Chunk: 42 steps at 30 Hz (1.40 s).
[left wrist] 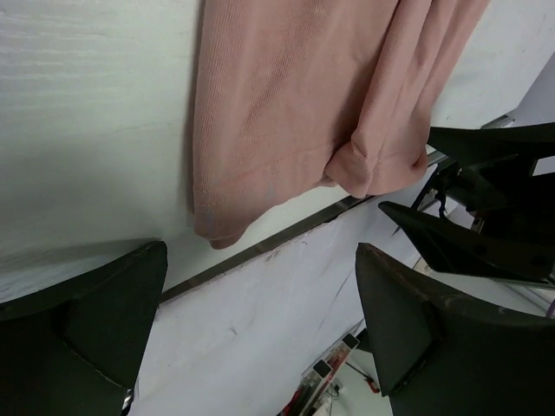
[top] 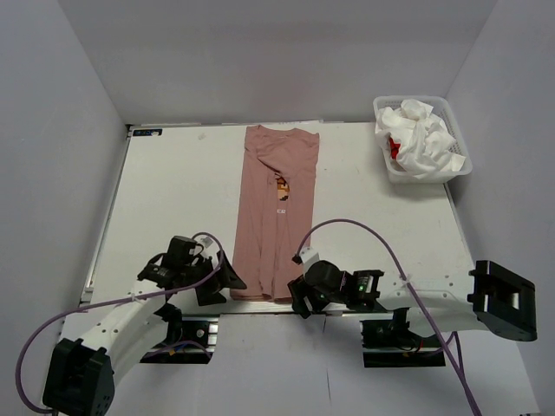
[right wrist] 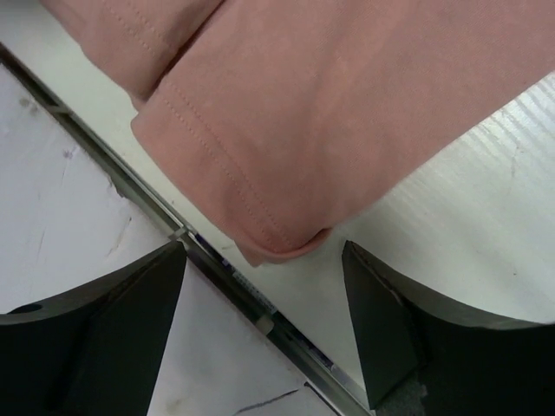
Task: Fold and stack the t-shirts
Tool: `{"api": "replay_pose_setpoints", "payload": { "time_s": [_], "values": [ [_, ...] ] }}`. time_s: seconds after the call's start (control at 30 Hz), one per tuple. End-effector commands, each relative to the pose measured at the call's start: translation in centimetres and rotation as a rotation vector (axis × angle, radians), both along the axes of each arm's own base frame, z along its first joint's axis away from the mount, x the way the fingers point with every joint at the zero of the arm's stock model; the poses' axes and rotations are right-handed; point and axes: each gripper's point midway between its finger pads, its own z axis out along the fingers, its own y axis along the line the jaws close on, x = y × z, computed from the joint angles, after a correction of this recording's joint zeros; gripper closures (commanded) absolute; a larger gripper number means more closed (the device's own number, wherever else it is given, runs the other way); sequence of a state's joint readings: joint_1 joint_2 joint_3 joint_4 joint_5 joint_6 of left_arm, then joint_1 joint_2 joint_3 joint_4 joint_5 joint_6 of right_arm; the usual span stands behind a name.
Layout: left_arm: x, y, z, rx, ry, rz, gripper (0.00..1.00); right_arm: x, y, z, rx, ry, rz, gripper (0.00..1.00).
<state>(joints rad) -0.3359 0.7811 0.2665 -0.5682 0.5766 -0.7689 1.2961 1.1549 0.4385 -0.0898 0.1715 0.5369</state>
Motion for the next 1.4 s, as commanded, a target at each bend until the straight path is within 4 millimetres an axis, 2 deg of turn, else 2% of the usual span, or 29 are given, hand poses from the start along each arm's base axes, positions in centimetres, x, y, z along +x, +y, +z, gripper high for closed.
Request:
{"api": "replay_pose_setpoints", "payload": {
  "time_s": [0.0, 0.13, 0.27, 0.4, 0.5, 0.53, 0.57, 0.63, 0.67, 0.8, 0.93, 0.97, 1.03, 1.1, 1.17, 1.2, 1.23, 1.3, 1.33, 1.37],
  "values": [
    [-0.9, 0.3, -1.1, 0.043, 0.066, 0.01, 0.0, 1.0, 0.5, 0.4, 0.015, -0.022, -0.054, 0.23],
    [-0.9, 0.7, -3.0, 0.098, 0.103, 0.018, 0.07, 1.2, 0.3, 0.1, 0.02, -0.026, -0.085, 0.33],
    [-1.1, 1.3, -4.1, 0.163, 0.148, 0.028, 0.27, 1.4, -0.1, -0.5, 0.009, -0.023, -0.098, 0.36],
    [0.6, 1.9, -3.9, 0.21, 0.093, 0.073, 0.45, 1.1, 0.4, -1.0, 0.004, -0.009, -0.082, 0.39],
    [0.5, 2.0, -3.9, 0.218, 0.091, 0.078, 0.62, 1.2, 1.2, -1.0, 0.017, -0.002, -0.08, 0.49],
    [0.5, 2.0, -3.9, 0.218, 0.091, 0.078, 0.67, 1.3, 1.1, -1.4, 0.002, 0.003, -0.083, 0.55],
    [0.9, 2.1, -3.9, 0.222, 0.076, 0.084, 0.7, 1.4, 1.4, -1.2, 0.007, 0.001, -0.085, 0.65],
    [1.2, 1.9, -3.8, 0.216, 0.062, 0.085, 0.94, 1.7, 1.6, -1.3, -0.006, 0.0, -0.1, 0.74],
    [1.8, 1.7, -3.6, 0.202, 0.033, 0.088, 1.0, 1.8, 1.5, -1.1, -0.023, -0.002, -0.107, 0.82],
    [2.6, 0.8, -2.3, 0.154, -0.016, 0.06, 1.0, 2.4, 1.4, -0.3, -0.043, -0.029, -0.116, 1.0],
    [4.5, -0.4, 1.1, 0.084, -0.134, 0.039, 1.0, 3.4, 1.7, 1.1, -0.028, -0.061, -0.156, 1.0],
    [5.2, -0.7, 2.4, 0.064, -0.18, 0.042, 1.0, 3.9, 1.5, 1.4, -0.029, -0.075, -0.179, 1.0],
    [6.1, -0.7, 3.4, 0.068, -0.224, 0.049, 1.0, 5.0, 1.6, 2.1, -0.022, -0.101, -0.224, 1.0],
    [7.7, -1.2, 5.0, 0.049, -0.292, 0.062, 1.0, 6.3, 1.3, 2.6, -0.027, -0.125, -0.286, 1.0],
    [8.9, -1.5, 5.6, 0.041, -0.333, 0.073, 1.0, 7.7, 2.0, 3.8, -0.001, -0.16, -0.324, 1.0],
    [9.5, -1.5, 5.5, 0.046, -0.345, 0.081, 1.0, 9.2, 1.4, 3.9, -0.014, -0.192, -0.375, 1.0],
    [10.6, -1.8, 6.1, 0.041, -0.377, 0.091, 1.0, 10.2, 2.2, 5.2, 0.013, -0.224, -0.387, 1.0],
    [12.3, -2.0, 7.2, 0.033, -0.417, 0.111, 1.0, 12.5, 1.6, 5.6, 0.0, -0.264, -0.459, 1.0],
    [13.5, -2.1, 8.1, 0.019, -0.454, 0.127, 1.0, 13.8, 2.7, 7.6, 0.044, -0.298, -0.471, 1.0],
    [14.8, -2.1, 8.5, 0.037, -0.466, 0.148, 1.0, 14.9, 2.4, 8.0, 0.047, -0.314, -0.5, 1.0]
  ]
}}
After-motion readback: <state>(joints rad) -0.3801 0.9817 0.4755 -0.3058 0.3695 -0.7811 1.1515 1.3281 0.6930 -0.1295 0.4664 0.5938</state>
